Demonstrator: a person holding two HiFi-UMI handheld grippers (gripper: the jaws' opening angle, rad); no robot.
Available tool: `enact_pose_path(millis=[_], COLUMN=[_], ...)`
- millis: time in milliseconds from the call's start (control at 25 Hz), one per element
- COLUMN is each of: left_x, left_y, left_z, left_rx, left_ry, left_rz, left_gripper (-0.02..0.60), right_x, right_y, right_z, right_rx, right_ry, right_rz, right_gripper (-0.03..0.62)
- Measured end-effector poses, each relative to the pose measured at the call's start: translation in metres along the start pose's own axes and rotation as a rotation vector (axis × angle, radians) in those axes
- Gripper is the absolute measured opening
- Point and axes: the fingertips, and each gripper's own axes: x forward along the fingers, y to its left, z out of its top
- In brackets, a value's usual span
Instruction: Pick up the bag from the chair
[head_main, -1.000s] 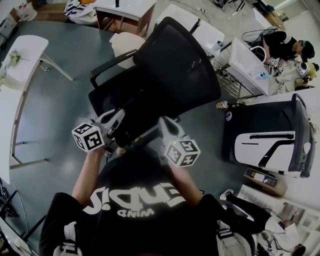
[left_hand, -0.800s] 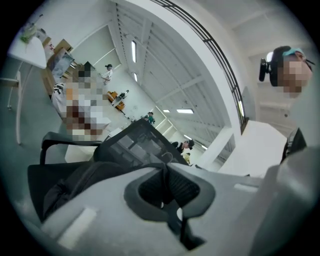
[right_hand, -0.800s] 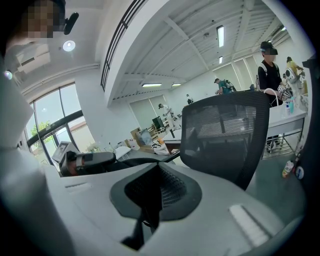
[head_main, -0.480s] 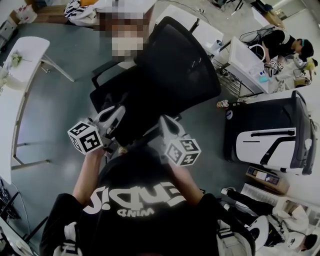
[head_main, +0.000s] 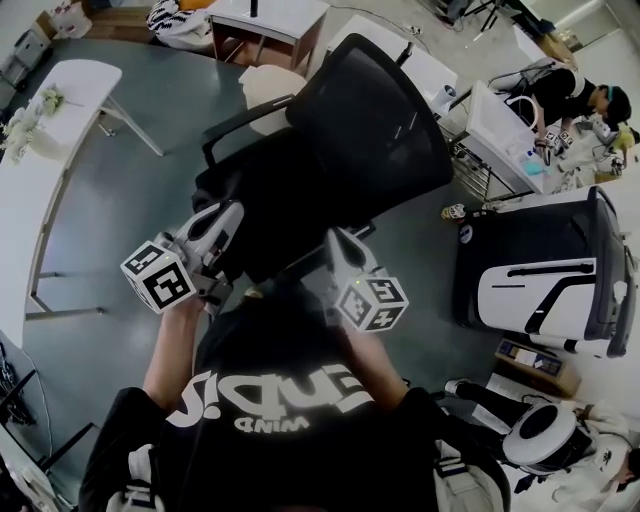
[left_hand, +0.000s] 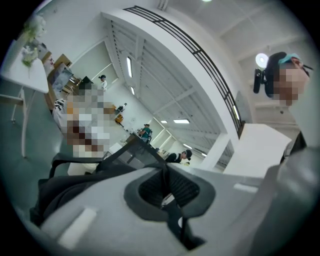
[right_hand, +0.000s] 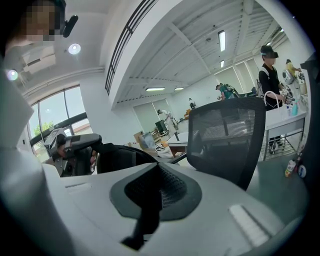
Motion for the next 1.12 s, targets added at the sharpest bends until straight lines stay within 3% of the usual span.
enact_pose_path(millis=[600, 1120], left_x=[-0.065, -0.119], left_y=[-0.058, -0.135], left_z=[0.003, -0.069], left_rx=[0.08, 0.127], left_ry=[-0.107, -0.217], left_rz=[0.038, 0.239], left_gripper=[0.002, 0.002], right_x=[-0.058, -0.141], right_y=[0.037, 0.022], right_z=[-0.035, -0.074], right_rx=[-0.017, -0.051], right_ry=[0.011, 0.08], right_rz=[0.062, 0.225], right_gripper=[0.003, 0.003])
